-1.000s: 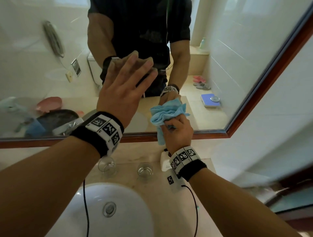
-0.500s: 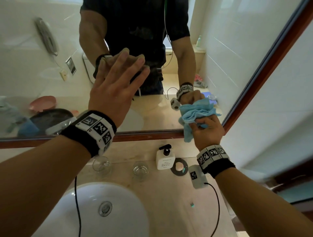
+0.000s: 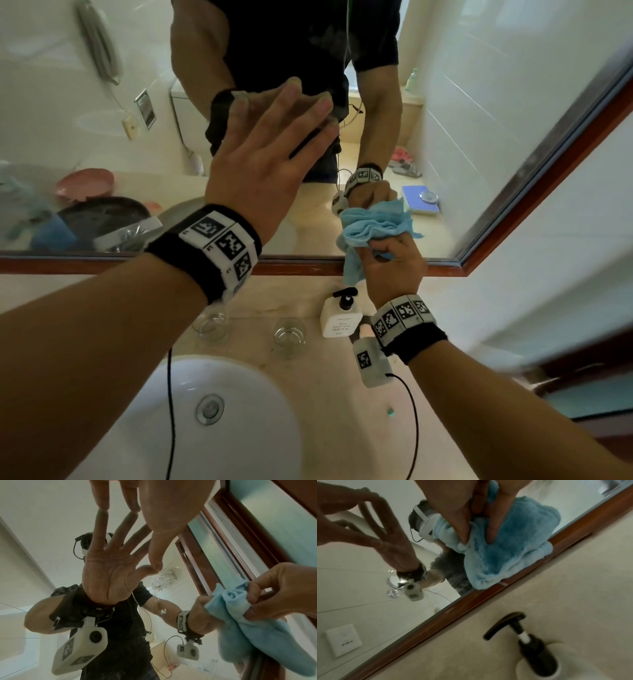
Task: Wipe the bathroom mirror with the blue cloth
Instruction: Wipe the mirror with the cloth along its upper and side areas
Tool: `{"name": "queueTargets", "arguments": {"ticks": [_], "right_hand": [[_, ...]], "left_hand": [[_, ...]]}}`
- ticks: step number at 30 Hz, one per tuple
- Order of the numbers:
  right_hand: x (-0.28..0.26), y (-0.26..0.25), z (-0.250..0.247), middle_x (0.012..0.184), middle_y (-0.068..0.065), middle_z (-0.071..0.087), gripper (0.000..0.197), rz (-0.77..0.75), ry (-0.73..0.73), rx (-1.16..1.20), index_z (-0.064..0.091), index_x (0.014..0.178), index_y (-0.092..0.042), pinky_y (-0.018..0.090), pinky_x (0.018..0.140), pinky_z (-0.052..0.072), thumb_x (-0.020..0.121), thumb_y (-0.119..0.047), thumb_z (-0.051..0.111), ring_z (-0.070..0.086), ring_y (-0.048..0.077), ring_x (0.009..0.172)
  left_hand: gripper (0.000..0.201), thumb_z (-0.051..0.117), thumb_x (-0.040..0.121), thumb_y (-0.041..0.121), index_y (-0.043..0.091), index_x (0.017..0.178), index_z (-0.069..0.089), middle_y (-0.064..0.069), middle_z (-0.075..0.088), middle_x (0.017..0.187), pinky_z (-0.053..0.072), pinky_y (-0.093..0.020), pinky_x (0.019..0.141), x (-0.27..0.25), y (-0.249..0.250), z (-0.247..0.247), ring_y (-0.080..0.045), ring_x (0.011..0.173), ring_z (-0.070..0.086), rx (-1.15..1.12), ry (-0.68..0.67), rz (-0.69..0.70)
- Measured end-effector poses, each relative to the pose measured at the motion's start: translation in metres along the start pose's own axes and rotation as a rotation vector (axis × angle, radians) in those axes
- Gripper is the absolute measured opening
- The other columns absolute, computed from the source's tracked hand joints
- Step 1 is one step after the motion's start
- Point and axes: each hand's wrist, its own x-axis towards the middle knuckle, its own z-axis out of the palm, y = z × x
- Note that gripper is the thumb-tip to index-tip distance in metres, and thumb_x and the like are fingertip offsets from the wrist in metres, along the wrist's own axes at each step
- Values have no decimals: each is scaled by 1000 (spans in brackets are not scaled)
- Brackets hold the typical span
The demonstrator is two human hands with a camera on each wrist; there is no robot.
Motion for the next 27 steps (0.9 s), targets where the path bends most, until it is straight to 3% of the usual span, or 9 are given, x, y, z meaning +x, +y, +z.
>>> {"name": "queueTargets", "arguments": {"ticks": [4,7,9,11,12,14,16,21,27], "right_hand": [[-14,-16,27,89,5,69,15,-52,-41,35,74,73,-10,28,73,56,67,-14,87,66,21,81],[-24,-28,49,87,2,68,14,-67,-85,69,74,73,-13,40,67,57,66,-17,86,66,26,79],[-30,-34,60,86,-1,67,15,-74,-99,57,75,72,-14,39,67,56,65,-17,87,65,25,78],[-34,-36,66,87,-2,67,15,-64,-94,64,75,72,-14,39,67,56,64,-16,87,65,25,78],[-34,-36,66,87,-2,67,15,-61,-94,70,75,73,-14,39,67,56,65,-16,87,65,25,78],[-33,-35,64,87,-2,68,14,-71,-98,74,75,74,-14,38,67,56,66,-15,87,65,25,77],[-32,-36,61,88,-1,69,14,-84,-113,78,76,75,-13,37,68,57,66,-14,86,65,23,78],[-22,-16,36,88,0,69,15,-50,-91,27,75,75,-13,34,68,57,66,-7,85,66,20,77],[4,28,-23,93,7,68,16,39,21,-105,72,73,-8,15,70,46,64,-1,83,64,20,79]], "left_hand": [[54,51,95,10,20,146,34,-4,29,157,29,-67,106,5,-3,3,-34,144,29,-73,-13,43],[50,36,98,15,22,148,39,-4,32,158,24,-64,111,0,-1,0,-30,147,25,-63,-49,12],[49,17,106,28,18,145,45,-3,37,155,25,-66,110,-2,2,-10,-33,145,27,-78,-52,35],[78,-13,101,43,15,144,47,-3,38,155,23,-67,110,-3,1,-11,-34,145,27,-115,-108,22],[76,-11,102,43,15,144,46,-3,37,155,23,-67,110,-3,1,-11,-34,145,27,-102,-105,32],[42,28,107,26,17,145,43,-3,36,156,26,-66,109,-2,1,-7,-34,145,27,-62,-69,36],[51,54,96,13,19,146,41,-3,35,156,28,-65,109,-4,-3,0,-32,145,28,-30,-37,40],[56,53,91,12,18,146,41,-4,32,157,27,-64,109,-2,-3,-3,-32,146,25,-13,-1,52],[49,47,99,15,18,147,40,-5,28,159,15,-60,117,-6,-4,4,-32,148,18,1,3,10]]}}
